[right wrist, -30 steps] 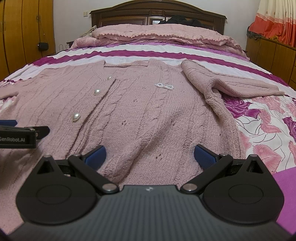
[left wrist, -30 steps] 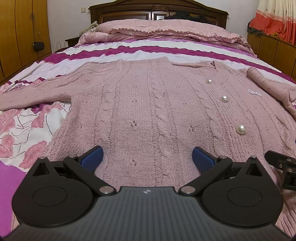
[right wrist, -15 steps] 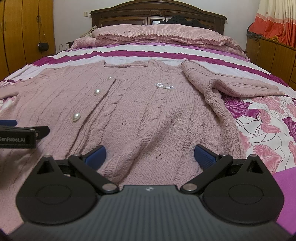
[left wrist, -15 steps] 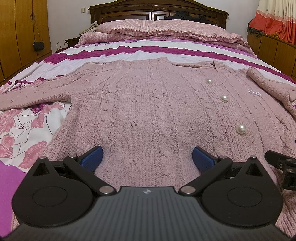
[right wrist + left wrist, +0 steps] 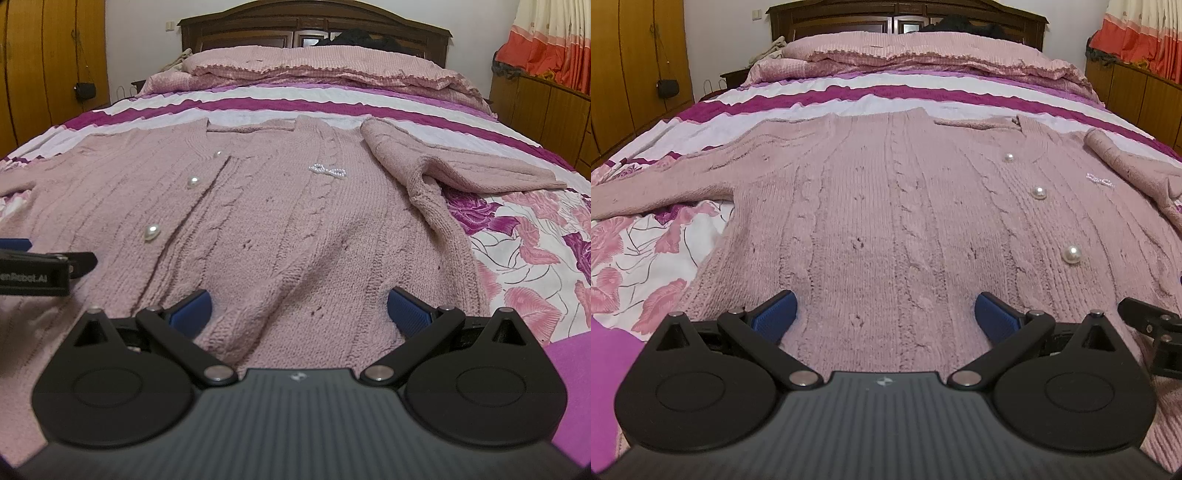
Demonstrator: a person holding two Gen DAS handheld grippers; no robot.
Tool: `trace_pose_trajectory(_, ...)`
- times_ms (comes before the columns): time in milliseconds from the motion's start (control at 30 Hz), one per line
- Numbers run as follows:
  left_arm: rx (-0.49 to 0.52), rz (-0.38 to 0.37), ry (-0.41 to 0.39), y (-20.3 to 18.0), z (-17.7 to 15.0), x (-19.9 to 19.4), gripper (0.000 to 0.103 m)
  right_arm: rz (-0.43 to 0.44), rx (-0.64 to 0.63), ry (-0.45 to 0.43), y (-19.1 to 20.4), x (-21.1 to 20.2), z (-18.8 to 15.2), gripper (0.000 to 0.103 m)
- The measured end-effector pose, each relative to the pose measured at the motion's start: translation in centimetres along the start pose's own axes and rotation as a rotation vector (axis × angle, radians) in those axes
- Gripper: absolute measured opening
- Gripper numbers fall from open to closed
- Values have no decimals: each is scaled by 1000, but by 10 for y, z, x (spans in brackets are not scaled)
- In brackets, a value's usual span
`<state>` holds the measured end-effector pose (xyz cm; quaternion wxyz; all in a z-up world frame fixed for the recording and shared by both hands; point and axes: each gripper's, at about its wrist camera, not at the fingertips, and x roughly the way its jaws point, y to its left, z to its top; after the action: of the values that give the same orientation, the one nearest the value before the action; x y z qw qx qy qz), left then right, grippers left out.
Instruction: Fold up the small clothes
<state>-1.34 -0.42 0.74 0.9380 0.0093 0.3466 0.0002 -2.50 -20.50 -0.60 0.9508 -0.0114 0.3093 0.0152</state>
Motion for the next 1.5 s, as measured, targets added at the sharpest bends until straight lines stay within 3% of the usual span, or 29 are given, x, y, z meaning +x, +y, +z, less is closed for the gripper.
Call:
trace_pose_trajectory(367, 14, -33, 63, 2, 10, 1, 103, 7, 1, 37, -3, 2, 5, 103)
trace_pose_trajectory(567, 1, -55, 97, 6, 15, -5, 103, 74, 30, 66, -14, -11, 16, 103)
trace_pose_trajectory(800, -7, 6, 225, -5, 35, 1, 103, 105, 57, 37, -42, -23, 29, 103)
trace_pose_trajectory(967, -137, -63, 202, 2, 51, 3, 103, 96, 117, 0, -75, -24, 44, 103)
trace_pose_trajectory(1067, -181, -65, 186, 5, 58, 6, 103, 78, 148, -14, -98, -18, 55, 103)
trace_pose_trajectory(1300, -132, -22, 117, 3, 80, 6, 103, -10, 247, -37, -157, 9, 72, 103)
trace_pose_trajectory(1500, -137, -29, 119, 3, 82, 7, 103, -90, 352, -31, -208, 33, 78, 103)
